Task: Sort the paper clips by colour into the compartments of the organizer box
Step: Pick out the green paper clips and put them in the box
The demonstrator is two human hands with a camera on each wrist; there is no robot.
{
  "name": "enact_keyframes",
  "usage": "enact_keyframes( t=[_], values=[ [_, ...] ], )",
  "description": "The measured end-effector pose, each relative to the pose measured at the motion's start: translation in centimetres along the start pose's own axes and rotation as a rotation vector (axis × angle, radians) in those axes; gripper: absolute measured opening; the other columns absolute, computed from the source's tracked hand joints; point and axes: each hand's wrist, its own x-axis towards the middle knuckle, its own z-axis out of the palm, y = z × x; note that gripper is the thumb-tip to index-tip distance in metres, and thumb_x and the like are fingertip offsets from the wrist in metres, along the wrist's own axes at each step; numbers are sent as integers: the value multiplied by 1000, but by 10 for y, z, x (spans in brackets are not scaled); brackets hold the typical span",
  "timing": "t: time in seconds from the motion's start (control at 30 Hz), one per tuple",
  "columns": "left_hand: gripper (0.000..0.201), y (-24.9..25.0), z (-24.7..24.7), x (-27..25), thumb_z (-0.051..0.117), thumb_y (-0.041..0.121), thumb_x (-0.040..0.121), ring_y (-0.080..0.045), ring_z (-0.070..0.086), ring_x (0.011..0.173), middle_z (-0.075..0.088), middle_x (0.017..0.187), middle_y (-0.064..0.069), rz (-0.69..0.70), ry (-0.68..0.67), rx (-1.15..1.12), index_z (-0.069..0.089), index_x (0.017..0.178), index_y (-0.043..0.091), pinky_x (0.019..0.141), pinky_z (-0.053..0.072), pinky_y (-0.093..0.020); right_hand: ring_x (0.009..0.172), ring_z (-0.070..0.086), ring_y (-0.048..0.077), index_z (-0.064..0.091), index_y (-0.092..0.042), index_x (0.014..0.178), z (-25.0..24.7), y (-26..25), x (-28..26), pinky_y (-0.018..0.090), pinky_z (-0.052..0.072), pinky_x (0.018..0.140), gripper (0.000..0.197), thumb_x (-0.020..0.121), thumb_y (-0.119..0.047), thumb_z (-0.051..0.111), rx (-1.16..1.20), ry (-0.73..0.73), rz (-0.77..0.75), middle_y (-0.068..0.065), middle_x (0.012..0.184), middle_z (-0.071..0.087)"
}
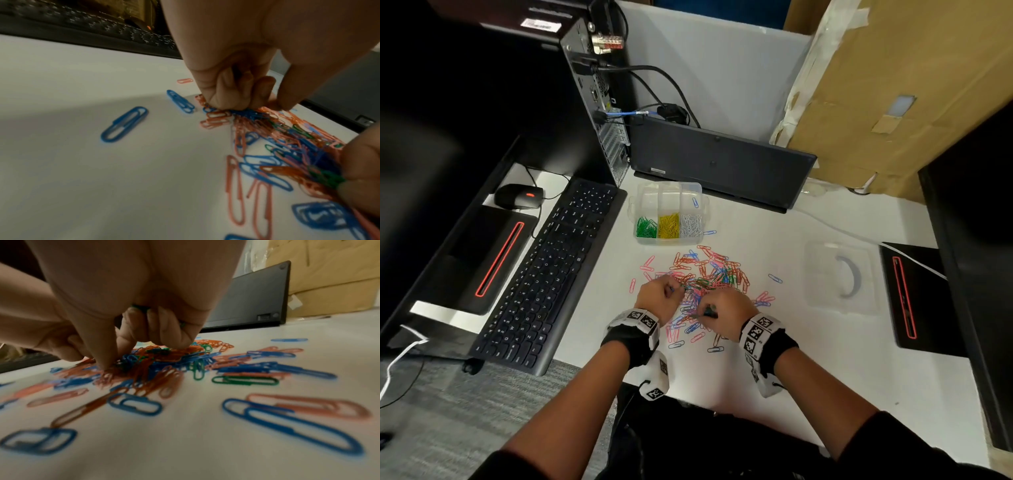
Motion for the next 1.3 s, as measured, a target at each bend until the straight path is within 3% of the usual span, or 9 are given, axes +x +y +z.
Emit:
enact_keyframes(
  t=[0.1, 0.2, 0.37, 0.5, 0.67, 0.77, 0.83, 0.97, 1.3],
  values=[
    [12, 2, -2, 3, 50, 21, 96, -23, 55, 74, 63, 79, -5, 13, -48, -69, 52, 86, 17, 72, 43, -32, 53, 44, 4, 73, -19, 78, -3, 9, -1, 22, 43, 55, 8, 81, -25, 77, 255, 82, 62, -5, 60, 58],
    [24, 6, -6, 4, 39, 22, 100, -24, 52, 81, 58, 79, -3, -46, -84, -225, 51, 80, 20, 75, 39, -33, 61, 55, 1, 73, -18, 82, -14, 15, -5, 15, 48, 61, 4, 85, -19, 75, 541, 100, 185, -8, 70, 65],
    [42, 11, -4, 10, 35, 32, 103, -24, 52, 120, 60, 127, -8, 3, -104, -163, 61, 127, 8, 104, 34, -30, 77, 68, 19, 69, 1, 93, -26, 15, -14, 24, 58, 70, 6, 91, -2, 64, 1354, 83, 537, 14, 86, 70],
    [28, 13, 5, 15, 42, 16, 99, -17, 59, 72, 65, 78, 4, 79, -105, -192, 68, 89, 23, 69, 41, -24, 70, 63, 17, 66, 0, 106, -30, 18, -18, 21, 57, 60, 17, 92, 4, 58, 1661, 144, 629, 11, 83, 66],
    [40, 21, 18, 20, 35, 8, 98, -16, 50, 55, 58, 68, -3, 71, -110, -247, 65, 92, 32, 54, 41, -23, 67, 62, 16, 70, 0, 102, -31, 24, -24, 23, 57, 57, 27, 99, -22, 53, 1761, 72, 683, 8, 80, 65],
    [39, 32, 23, 22, 35, 3, 95, -15, 39, 43, 54, 62, 0, 104, -115, -286, 66, 85, 25, 49, 32, -22, 56, 51, 14, 67, -6, 87, -35, 33, -26, 22, 47, 45, 31, 96, -34, 59, 1650, 162, 782, 4, 69, 57],
    [38, 42, 29, 20, 35, 3, 95, -13, 34, 41, 48, 51, 4, 133, -130, -282, 67, 84, 19, 48, 28, -22, 50, 40, 13, 68, -9, 81, -43, 48, -30, 21, 35, 43, 30, 90, -38, 67, 1268, 236, 811, 1, 60, 47],
    [22, 62, 39, 20, 47, 9, 94, -6, 36, 41, 44, 48, 12, 276, -151, -75, 68, 94, 14, 47, 30, -21, 67, 65, 15, 77, -19, 68, -53, 67, -44, 24, 52, 63, 19, 71, -36, 86, 433, 190, 628, -5, 67, 71],
    [16, 71, 35, 33, 62, 36, 87, -20, 60, 72, 56, 68, 6, 379, -153, 394, 62, 102, 28, 66, 49, -27, 74, 63, 12, 78, -27, 81, -37, 34, -31, 19, 45, 63, 20, 70, -43, 81, 27, 67, 572, -9, 83, 72]
  ],
)
